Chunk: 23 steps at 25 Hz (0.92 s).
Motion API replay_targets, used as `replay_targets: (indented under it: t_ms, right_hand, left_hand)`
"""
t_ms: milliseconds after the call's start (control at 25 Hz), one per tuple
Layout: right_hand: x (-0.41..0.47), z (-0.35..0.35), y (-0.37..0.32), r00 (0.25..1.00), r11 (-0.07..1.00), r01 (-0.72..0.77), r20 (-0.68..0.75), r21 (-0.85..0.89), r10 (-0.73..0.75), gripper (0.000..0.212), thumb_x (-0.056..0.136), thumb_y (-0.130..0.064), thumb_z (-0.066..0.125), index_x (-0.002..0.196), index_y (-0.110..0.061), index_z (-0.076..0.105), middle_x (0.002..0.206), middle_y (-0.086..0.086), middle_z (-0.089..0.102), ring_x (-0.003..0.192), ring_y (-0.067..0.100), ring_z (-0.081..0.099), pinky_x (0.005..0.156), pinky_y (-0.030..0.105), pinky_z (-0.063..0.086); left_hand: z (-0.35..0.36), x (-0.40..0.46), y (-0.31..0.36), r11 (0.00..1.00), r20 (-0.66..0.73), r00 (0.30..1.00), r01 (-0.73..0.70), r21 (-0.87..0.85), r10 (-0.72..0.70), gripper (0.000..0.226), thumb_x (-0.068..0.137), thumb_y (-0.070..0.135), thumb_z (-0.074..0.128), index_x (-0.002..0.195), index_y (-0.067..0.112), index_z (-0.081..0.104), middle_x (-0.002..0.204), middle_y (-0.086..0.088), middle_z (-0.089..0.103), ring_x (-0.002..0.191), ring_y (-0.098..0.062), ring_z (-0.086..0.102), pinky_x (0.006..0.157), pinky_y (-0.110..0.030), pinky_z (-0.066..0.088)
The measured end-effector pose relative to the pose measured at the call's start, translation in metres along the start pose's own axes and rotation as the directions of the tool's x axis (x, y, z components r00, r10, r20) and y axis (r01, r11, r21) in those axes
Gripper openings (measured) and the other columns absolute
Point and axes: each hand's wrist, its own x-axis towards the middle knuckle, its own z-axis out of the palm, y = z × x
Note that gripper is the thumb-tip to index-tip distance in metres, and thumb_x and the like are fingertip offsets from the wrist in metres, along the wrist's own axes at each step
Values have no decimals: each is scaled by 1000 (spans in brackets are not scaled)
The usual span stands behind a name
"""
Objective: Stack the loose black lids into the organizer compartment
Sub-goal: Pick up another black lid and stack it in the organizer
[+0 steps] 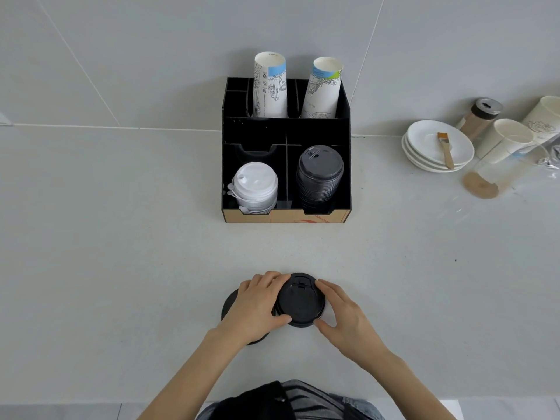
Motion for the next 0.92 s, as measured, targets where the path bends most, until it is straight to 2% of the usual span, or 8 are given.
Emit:
replay_targets:
  t_ms: [200,560,760,840,920]
  right_hand:
    - [3,-4,-1,1000,1000,-1,-22,14,2,58,83,-14,58,134,-16,30,142,-1,37,128,12,38,99,10,23]
    - [20,-32,-10,993,998,44,-115,35,-40,55,83,-14,60,132,-14,35,141,1,40,125,14,41,97,3,19]
    - [32,-48,-19,982,996,78,-176,34,-71,54,81,-9,61,130,-12,38,140,4,41,117,4,38,87,-14,16]
    - [37,-57,-22,975,995,102,-199,25,-95,54,81,-8,61,130,-11,39,139,5,41,118,5,37,88,-12,16]
    - [44,-68,-25,970,993,118,-213,-7,-116,55,80,-10,62,130,-13,38,140,4,40,125,11,37,96,-2,19]
  left_hand:
    - [-1,0,2,999,-45,999,-23,-30,22,66,83,40,54,139,25,19,142,4,31,128,-16,31,110,-32,20]
    - [-16,10,16,990,-229,973,-41,-138,8,62,86,39,52,138,21,23,142,2,33,129,-15,31,109,-31,22]
    - [-23,20,29,984,-360,932,-37,-175,-29,60,85,36,54,136,18,28,141,0,36,128,-17,32,107,-30,22]
    - [-29,27,35,982,-403,915,-51,-179,-26,60,84,35,56,135,17,30,140,-2,38,127,-18,33,107,-32,25]
    - [-37,34,40,980,-448,894,-68,-188,-24,60,83,33,58,134,15,32,137,-4,41,126,-20,35,105,-34,28]
